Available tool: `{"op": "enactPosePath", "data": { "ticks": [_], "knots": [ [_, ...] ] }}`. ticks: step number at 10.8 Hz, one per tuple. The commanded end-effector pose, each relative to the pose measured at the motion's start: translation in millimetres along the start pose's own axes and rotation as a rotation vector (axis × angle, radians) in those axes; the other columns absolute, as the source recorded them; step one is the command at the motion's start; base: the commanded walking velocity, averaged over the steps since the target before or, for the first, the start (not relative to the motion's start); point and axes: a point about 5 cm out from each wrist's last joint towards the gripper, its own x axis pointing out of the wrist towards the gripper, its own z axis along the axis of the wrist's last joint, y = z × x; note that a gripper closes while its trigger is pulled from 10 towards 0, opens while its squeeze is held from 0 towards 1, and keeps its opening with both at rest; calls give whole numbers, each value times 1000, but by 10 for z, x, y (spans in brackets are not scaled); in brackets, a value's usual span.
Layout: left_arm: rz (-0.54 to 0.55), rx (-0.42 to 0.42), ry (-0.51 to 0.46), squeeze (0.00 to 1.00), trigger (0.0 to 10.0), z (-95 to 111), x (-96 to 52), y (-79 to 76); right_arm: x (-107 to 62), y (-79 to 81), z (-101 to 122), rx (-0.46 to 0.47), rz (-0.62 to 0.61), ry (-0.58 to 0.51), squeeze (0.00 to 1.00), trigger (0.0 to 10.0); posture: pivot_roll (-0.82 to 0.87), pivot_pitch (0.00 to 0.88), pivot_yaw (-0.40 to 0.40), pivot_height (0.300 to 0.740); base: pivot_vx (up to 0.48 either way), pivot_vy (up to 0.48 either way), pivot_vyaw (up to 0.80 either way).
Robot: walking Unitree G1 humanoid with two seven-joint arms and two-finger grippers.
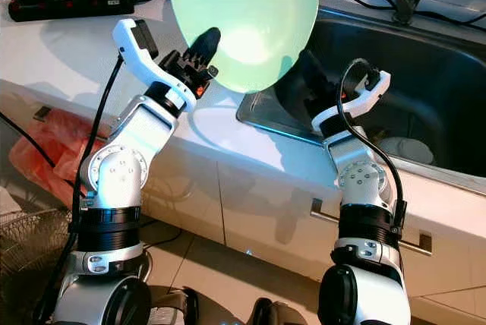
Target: Kitchen organization
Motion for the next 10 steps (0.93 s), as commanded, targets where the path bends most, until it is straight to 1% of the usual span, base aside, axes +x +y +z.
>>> {"op": "enactPosePath", "data": {
  "ticks": [1,5,6,10],
  "knots": [
    [-81,-15,-43,0,10000,85,52,-162,7,25,-10,-3,13,9,0,10000,69,168,-44,740,0,0,0],
    [-93,-44,-23,0,10000,42,50,-181,3,38,-31,15,33,12,0,10000,72,170,-42,740,0,0,0],
    [-100,-65,-4,0,10000,1,42,-177,9,46,-37,18,39,13,0,10000,72,171,-42,740,0,0,0],
    [-112,-95,47,0,10000,-109,33,-183,22,81,-30,29,56,4,0,10000,68,171,-39,740,0,0,0]
  ]
}}
